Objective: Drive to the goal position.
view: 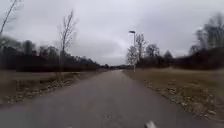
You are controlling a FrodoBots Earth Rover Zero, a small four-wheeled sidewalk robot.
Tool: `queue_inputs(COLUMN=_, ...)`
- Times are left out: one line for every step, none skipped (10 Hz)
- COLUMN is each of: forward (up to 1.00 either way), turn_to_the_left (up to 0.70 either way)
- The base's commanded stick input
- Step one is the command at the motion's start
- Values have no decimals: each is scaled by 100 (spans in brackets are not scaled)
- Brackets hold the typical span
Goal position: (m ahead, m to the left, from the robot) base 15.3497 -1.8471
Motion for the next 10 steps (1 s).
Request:
queue_inputs(forward=91, turn_to_the_left=0)
queue_inputs(forward=91, turn_to_the_left=-2)
queue_inputs(forward=91, turn_to_the_left=-21)
queue_inputs(forward=91, turn_to_the_left=-36)
queue_inputs(forward=91, turn_to_the_left=-36)
queue_inputs(forward=91, turn_to_the_left=-26)
queue_inputs(forward=91, turn_to_the_left=-3)
queue_inputs(forward=91, turn_to_the_left=0)
queue_inputs(forward=91, turn_to_the_left=0)
queue_inputs(forward=91, turn_to_the_left=0)
